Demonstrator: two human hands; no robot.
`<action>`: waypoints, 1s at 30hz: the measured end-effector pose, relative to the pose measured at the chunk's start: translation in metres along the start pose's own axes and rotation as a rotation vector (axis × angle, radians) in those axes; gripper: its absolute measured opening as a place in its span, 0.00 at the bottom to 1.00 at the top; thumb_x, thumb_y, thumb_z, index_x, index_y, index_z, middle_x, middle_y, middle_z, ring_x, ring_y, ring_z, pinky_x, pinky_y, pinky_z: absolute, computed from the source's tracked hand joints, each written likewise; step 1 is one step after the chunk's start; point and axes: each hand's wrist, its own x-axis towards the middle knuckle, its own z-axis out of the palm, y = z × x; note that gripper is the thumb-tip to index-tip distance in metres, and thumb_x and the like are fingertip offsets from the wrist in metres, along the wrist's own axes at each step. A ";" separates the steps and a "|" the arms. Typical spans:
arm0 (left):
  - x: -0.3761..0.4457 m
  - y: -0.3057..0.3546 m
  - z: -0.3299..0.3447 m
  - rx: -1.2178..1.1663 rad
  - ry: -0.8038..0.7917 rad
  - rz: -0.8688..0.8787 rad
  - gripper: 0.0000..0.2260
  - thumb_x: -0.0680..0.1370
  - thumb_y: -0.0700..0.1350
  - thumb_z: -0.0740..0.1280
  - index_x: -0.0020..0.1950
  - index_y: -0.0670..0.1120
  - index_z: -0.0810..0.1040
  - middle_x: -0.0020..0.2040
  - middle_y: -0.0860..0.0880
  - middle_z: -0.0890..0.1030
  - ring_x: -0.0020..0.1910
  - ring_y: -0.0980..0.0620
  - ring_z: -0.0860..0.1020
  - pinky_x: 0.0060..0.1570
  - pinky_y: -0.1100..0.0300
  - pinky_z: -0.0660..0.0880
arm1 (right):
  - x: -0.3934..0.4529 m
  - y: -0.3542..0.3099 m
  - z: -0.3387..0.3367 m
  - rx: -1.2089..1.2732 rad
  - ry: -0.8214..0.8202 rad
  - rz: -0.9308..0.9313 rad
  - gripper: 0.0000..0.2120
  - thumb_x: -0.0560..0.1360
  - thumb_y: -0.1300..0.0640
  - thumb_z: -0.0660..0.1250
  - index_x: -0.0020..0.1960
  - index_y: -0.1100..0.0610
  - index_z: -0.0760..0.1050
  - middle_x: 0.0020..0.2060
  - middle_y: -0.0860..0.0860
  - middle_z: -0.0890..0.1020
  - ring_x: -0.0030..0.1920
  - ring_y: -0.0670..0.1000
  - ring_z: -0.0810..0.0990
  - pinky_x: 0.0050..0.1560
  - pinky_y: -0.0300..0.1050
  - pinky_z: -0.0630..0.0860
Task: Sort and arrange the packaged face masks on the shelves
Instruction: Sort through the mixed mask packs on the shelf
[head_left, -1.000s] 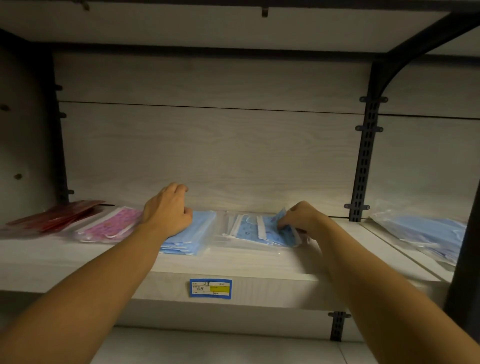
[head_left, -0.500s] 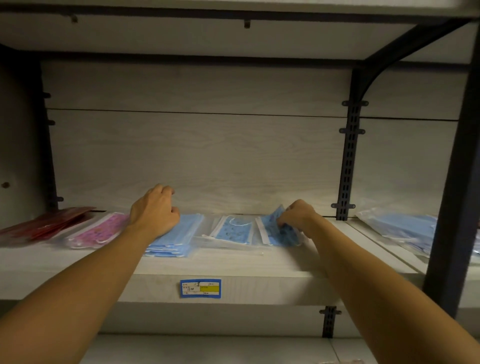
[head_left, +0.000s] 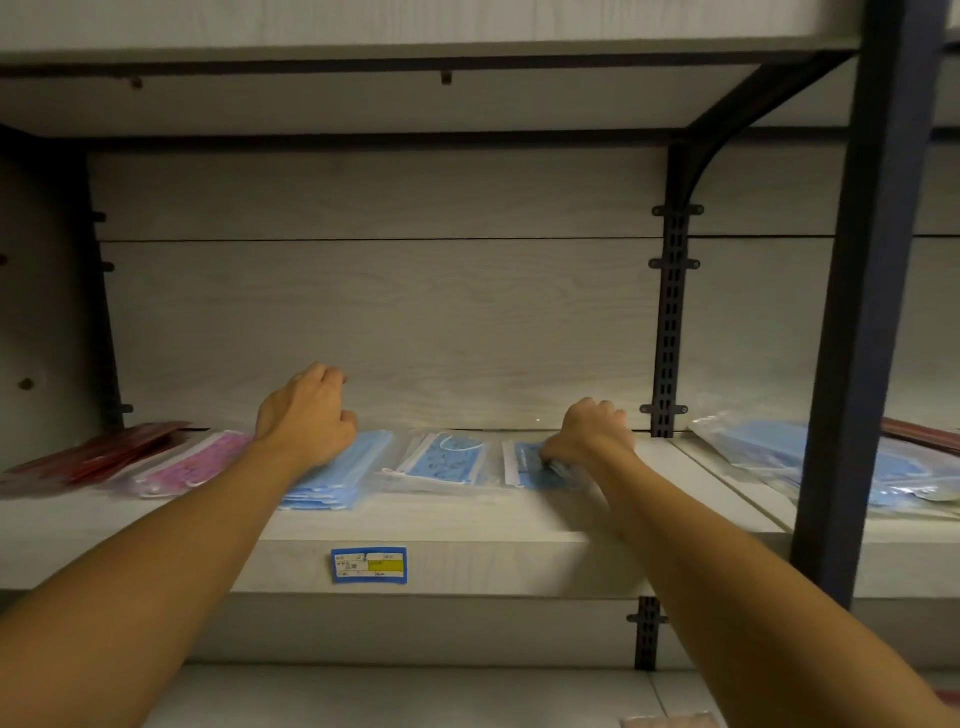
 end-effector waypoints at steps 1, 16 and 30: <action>-0.002 0.003 -0.001 0.001 0.004 -0.001 0.22 0.77 0.46 0.64 0.72 0.46 0.72 0.69 0.46 0.73 0.64 0.42 0.75 0.57 0.49 0.75 | -0.001 0.002 0.000 -0.012 0.042 -0.009 0.35 0.68 0.44 0.76 0.66 0.60 0.68 0.62 0.57 0.73 0.63 0.59 0.71 0.60 0.50 0.74; -0.051 0.040 -0.018 -0.031 -0.020 0.078 0.12 0.80 0.46 0.62 0.61 0.49 0.79 0.63 0.48 0.78 0.58 0.45 0.78 0.54 0.54 0.75 | -0.056 0.039 -0.033 -0.148 0.038 -0.261 0.13 0.75 0.58 0.66 0.58 0.58 0.72 0.52 0.55 0.77 0.50 0.56 0.77 0.47 0.49 0.77; -0.119 0.069 -0.041 -0.066 0.004 0.312 0.07 0.79 0.47 0.60 0.52 0.46 0.76 0.53 0.48 0.79 0.50 0.44 0.78 0.45 0.53 0.76 | -0.159 0.059 -0.047 -0.189 0.248 -0.146 0.10 0.77 0.56 0.67 0.57 0.57 0.74 0.52 0.54 0.79 0.49 0.55 0.78 0.50 0.50 0.79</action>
